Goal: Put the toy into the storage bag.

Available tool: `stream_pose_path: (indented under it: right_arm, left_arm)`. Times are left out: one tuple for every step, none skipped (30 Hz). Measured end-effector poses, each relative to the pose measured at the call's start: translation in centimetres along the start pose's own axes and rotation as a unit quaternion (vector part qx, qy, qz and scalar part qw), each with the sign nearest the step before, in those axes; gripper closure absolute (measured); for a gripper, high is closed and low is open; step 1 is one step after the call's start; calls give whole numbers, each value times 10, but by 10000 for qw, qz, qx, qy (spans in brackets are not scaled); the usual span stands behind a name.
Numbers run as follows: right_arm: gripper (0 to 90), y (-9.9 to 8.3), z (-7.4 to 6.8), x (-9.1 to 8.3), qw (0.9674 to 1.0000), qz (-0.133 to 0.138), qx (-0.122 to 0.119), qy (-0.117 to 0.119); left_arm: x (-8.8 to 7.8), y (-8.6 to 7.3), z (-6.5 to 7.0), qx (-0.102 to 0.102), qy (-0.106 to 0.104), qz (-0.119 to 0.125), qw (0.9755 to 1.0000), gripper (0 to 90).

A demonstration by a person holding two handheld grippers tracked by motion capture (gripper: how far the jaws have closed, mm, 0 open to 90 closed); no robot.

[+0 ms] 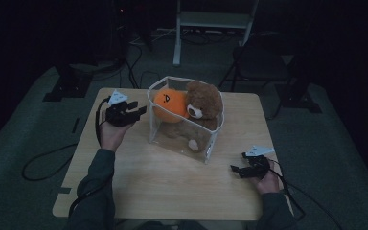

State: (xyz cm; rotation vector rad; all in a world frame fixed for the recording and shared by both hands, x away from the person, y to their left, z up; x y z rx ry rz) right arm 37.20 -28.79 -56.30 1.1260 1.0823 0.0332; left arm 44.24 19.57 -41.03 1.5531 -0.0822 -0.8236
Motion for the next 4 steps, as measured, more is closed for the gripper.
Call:
stream_pose_path:
  right_arm:
    - [186, 0, 0, 0, 10000, 1, 5, 0]
    - [186, 0, 0, 0, 10000, 2, 3, 0]
    - [186, 0, 0, 0, 10000, 2, 3, 0]
    - [186, 0, 0, 0, 10000, 2, 3, -1]
  left_arm:
    - [-1, -6, -1, -45, 11, -9, 10000, 526]
    - [-2, -11, -3, -74, 24, -35, 10000, 526]
    - [-3, -17, -4, -84, 57, -67, 9999, 526]
    - [-3, -17, -4, -84, 57, -67, 9999, 525]
Point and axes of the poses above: each handheld gripper's, and its own axes: x roughly forward along the jaws, y roughly out of its top, z roughly to its right, the point moved 2 cm from there along x, roughly forward along the jaws, and after that the axes turned 1 degree about -x, right-handed, at the moved point
